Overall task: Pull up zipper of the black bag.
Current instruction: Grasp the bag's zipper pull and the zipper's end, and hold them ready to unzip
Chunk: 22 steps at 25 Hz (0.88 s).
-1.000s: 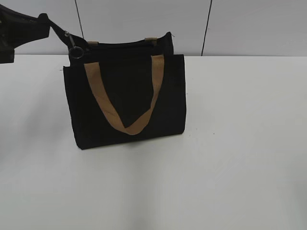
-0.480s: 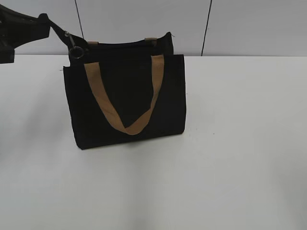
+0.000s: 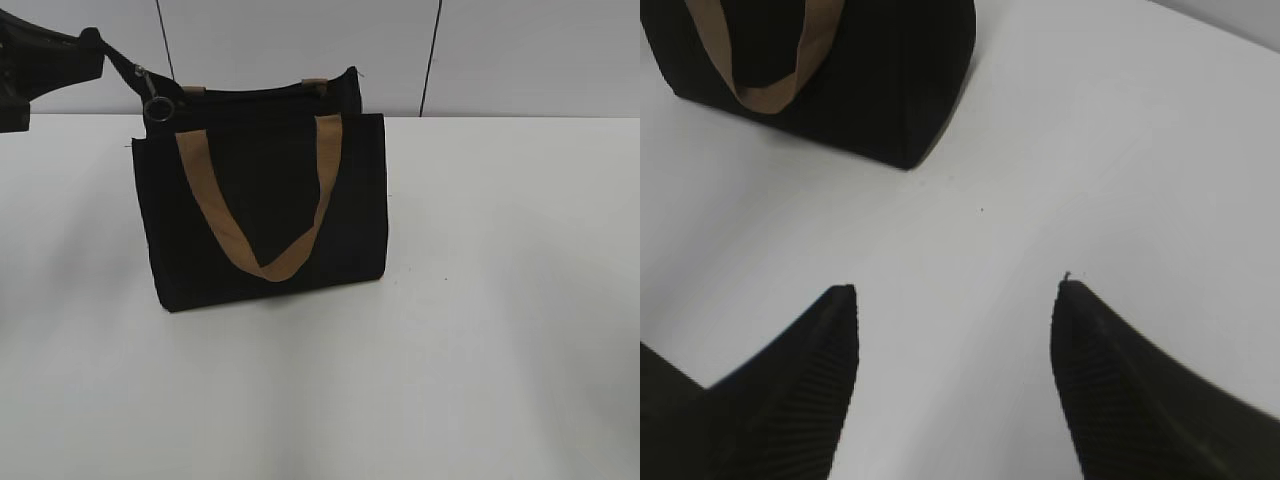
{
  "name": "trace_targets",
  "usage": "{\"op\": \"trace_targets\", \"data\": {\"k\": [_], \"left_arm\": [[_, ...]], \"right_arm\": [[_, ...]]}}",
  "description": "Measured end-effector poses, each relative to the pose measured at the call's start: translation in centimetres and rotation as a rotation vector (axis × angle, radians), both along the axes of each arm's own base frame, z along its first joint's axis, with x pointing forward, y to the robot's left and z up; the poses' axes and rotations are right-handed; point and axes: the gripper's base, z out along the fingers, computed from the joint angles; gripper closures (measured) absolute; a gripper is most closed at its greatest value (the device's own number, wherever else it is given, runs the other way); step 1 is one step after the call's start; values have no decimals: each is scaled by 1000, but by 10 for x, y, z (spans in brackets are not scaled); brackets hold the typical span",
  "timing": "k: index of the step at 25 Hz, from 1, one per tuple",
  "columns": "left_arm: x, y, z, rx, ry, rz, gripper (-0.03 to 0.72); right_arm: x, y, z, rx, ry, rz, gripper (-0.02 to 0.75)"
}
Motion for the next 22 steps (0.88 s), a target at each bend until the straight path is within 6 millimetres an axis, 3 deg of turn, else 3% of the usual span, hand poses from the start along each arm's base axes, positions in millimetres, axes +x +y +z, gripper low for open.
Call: {"op": "trace_targets", "data": {"k": [5,8,22], "left_arm": [[0,0,0,0,1,0,664],[0,0,0,0,1,0,664],[0,0,0,0,1,1,664]], "right_arm": [[50,4,15,-37,-14,110,272],[81,16,13,-53,-7,199,272],[187,128,11,-38,8,485,267]]}}
